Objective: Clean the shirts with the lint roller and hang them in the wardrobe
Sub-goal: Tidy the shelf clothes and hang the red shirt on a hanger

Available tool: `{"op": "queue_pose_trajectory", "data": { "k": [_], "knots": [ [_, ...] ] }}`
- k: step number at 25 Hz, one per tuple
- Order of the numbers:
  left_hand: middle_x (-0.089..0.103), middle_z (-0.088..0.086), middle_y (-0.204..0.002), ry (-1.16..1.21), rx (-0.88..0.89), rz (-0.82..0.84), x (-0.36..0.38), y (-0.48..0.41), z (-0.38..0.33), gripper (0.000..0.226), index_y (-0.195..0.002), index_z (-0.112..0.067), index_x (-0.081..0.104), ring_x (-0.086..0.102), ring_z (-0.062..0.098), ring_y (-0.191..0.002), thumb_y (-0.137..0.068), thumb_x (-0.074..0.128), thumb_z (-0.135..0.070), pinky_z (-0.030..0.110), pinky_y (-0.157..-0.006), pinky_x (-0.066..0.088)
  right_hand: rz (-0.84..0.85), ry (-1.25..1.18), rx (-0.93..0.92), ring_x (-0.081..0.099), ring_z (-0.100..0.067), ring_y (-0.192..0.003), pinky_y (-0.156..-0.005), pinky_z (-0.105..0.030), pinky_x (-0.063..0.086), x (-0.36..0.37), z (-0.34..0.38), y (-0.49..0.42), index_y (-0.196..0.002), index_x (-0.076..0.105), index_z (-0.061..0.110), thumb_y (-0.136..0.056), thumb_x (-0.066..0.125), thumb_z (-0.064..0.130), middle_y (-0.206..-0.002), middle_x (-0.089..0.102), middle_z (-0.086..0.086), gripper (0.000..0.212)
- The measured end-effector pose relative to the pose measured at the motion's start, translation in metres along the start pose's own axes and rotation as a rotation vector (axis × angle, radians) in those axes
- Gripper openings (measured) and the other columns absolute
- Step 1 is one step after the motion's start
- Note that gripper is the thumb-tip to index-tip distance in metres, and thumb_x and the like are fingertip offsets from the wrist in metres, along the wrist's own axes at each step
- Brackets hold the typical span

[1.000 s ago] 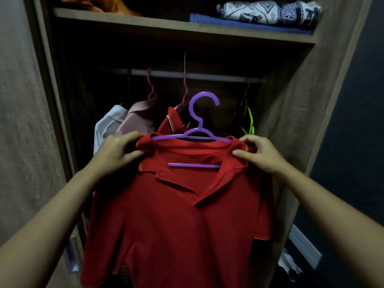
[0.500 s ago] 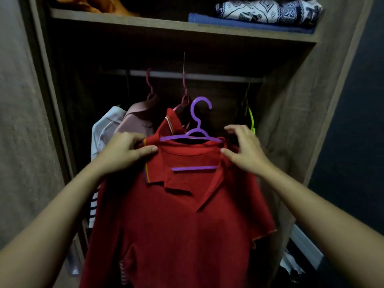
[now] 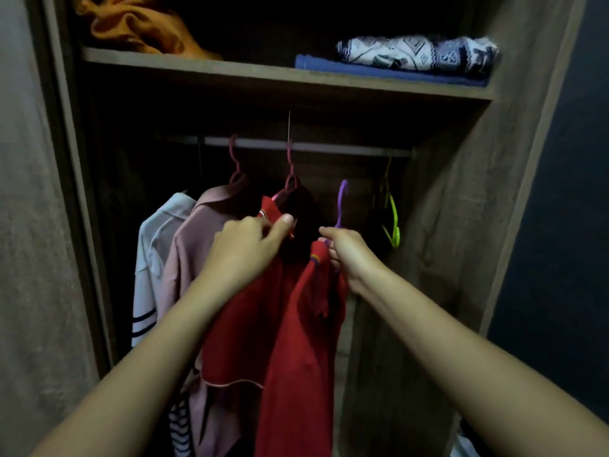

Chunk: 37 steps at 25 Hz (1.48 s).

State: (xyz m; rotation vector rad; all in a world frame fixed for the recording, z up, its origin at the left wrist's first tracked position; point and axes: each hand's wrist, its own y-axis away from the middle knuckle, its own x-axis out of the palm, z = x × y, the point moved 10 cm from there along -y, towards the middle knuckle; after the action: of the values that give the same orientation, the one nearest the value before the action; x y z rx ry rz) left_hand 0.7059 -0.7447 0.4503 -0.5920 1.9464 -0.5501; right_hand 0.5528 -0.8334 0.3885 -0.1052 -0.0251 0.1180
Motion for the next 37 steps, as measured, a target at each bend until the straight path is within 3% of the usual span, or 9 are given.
{"op": "queue_pose_trajectory", "data": {
  "k": [6, 10, 13, 17, 22, 25, 28, 33, 37],
  "knots": [
    [0.049, 0.030, -0.132, 0.129, -0.194, 0.068, 0.059, -0.088, 0.054, 0.063, -0.139, 0.002, 0.032, 0.045, 0.043, -0.123, -0.090, 0.058, -0.029, 0.042, -0.101, 0.037, -0.134, 0.193, -0.075, 0.048, -0.021, -0.056, -0.048, -0.023, 0.037, -0.007, 0.027, -0.024, -0.086, 0.051, 0.007, -0.060, 0.061, -0.002, -0.066, 0.049, -0.009, 0.029],
    [0.059, 0.027, -0.121, -0.012, -0.051, 0.124, 0.093, -0.099, 0.043, 0.049, -0.139, -0.010, 0.035, 0.054, 0.044, -0.112, -0.093, 0.050, -0.021, 0.041, -0.092, 0.043, -0.079, 0.306, -0.099, 0.052, -0.019, -0.060, -0.043, -0.019, 0.041, -0.004, 0.045, -0.052, -0.120, 0.048, -0.004, -0.061, 0.058, -0.009, -0.080, 0.055, -0.013, 0.060],
    [0.063, 0.023, -0.117, -0.052, 0.013, 0.102, 0.094, -0.098, 0.047, 0.048, -0.139, -0.015, 0.037, 0.057, 0.042, -0.108, -0.093, 0.048, -0.020, 0.041, -0.088, 0.046, -0.077, 0.385, -0.120, 0.059, -0.026, -0.098, -0.064, -0.020, 0.047, -0.006, 0.059, -0.075, -0.141, 0.028, -0.002, -0.070, 0.052, -0.010, -0.116, 0.055, -0.014, 0.075],
    [0.064, 0.021, -0.114, -0.088, 0.033, 0.071, 0.084, -0.111, 0.053, 0.051, -0.142, -0.019, 0.033, 0.059, 0.040, -0.107, -0.093, 0.047, -0.020, 0.040, -0.088, 0.047, -0.113, 0.390, -0.189, 0.057, -0.025, -0.074, -0.056, -0.022, 0.041, 0.003, 0.091, -0.120, -0.094, 0.062, 0.006, -0.060, 0.052, 0.011, -0.077, 0.058, -0.006, 0.037],
    [0.067, 0.018, -0.110, -0.083, 0.061, 0.062, 0.083, -0.114, 0.054, 0.051, -0.142, -0.020, 0.034, 0.061, 0.037, -0.104, -0.093, 0.048, -0.021, 0.038, -0.086, 0.048, -0.103, 0.530, -0.133, 0.046, -0.012, -0.059, -0.044, -0.010, 0.036, 0.001, 0.076, -0.160, -0.083, 0.061, 0.005, -0.087, 0.047, 0.014, -0.071, 0.055, -0.005, 0.017],
    [0.066, 0.019, -0.109, -0.072, 0.058, 0.069, 0.088, -0.110, 0.053, 0.050, -0.141, -0.019, 0.034, 0.061, 0.038, -0.102, -0.093, 0.048, -0.021, 0.039, -0.084, 0.048, -0.121, 0.715, -0.136, 0.060, -0.031, -0.101, -0.075, -0.022, 0.045, -0.007, 0.065, -0.165, -0.119, 0.054, -0.006, -0.089, 0.042, 0.007, -0.114, 0.062, -0.024, 0.035],
    [0.065, 0.021, -0.109, -0.211, 0.050, 0.136, 0.085, -0.107, 0.048, 0.044, -0.134, -0.013, 0.041, 0.060, 0.041, -0.102, -0.094, 0.047, -0.027, 0.041, -0.083, 0.047, -0.155, 1.013, -0.209, 0.051, -0.039, -0.119, -0.096, -0.034, 0.043, -0.005, 0.078, -0.139, -0.120, 0.052, -0.007, -0.090, 0.044, 0.013, -0.127, 0.053, -0.029, 0.037],
    [0.062, 0.012, -0.068, -0.236, 0.497, -0.484, -0.051, -0.079, -0.031, 0.033, -0.070, -0.012, 0.056, 0.064, 0.035, -0.061, -0.088, 0.043, -0.036, 0.037, -0.047, 0.048, -0.302, 1.322, -0.974, 0.056, -0.030, -0.092, -0.081, -0.041, 0.051, 0.033, 0.129, -0.040, -0.103, 0.059, 0.006, -0.084, 0.047, 0.031, -0.099, 0.060, -0.013, 0.034],
    [0.063, 0.017, -0.091, -0.373, 0.667, -0.950, -0.173, -0.074, -0.066, 0.020, -0.089, -0.007, 0.061, 0.060, 0.029, -0.084, -0.086, 0.052, -0.025, 0.039, -0.062, 0.053, -0.484, 1.371, -1.389, 0.057, -0.030, -0.103, -0.097, -0.037, 0.036, 0.050, 0.200, 0.013, -0.113, 0.059, 0.008, -0.080, 0.048, 0.042, -0.112, 0.061, -0.014, 0.049]
  ]
}}
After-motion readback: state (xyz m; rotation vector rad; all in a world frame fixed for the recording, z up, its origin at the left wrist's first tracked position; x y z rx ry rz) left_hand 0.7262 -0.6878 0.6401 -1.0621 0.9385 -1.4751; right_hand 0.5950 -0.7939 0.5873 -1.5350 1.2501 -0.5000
